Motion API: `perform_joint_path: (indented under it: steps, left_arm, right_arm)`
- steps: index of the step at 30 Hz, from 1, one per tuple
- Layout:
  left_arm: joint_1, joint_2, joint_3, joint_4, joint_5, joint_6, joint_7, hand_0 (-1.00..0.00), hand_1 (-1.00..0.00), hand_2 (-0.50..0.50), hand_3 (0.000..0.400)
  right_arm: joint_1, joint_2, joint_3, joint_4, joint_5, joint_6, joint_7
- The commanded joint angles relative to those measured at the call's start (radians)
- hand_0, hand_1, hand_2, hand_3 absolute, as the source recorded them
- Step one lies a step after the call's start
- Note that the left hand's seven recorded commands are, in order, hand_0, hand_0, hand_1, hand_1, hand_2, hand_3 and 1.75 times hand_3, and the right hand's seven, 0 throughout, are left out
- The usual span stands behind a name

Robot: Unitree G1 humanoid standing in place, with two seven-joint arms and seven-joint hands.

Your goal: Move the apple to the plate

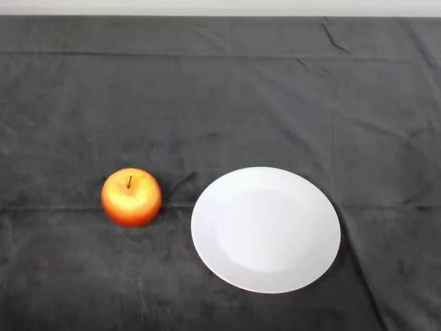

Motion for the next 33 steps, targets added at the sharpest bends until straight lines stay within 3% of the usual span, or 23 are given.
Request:
perform_joint_path:
  steps: [1,13,33]
  left_arm:
    - [-0.057,-0.001,-0.03,-0.03,0.044,-0.033,-0.016,0.0,0.0,0.0,0.0]
    - [-0.094,-0.057,-0.096,-0.028,0.098,-0.085,-0.053,0.0,0.0,0.0,0.0]
    - [-0.14,-0.192,-0.224,-0.045,0.196,-0.113,-0.087,0.0,0.0,0.0,0.0]
  right_arm:
    - [-0.047,-0.03,-0.0099,0.002,0.0196,-0.003,0.0059]
    - [-0.047,-0.03,-0.0099,0.002,0.0196,-0.003,0.0057]
    - [-0.046,-0.029,-0.0097,0.001,0.0195,-0.003,0.0055]
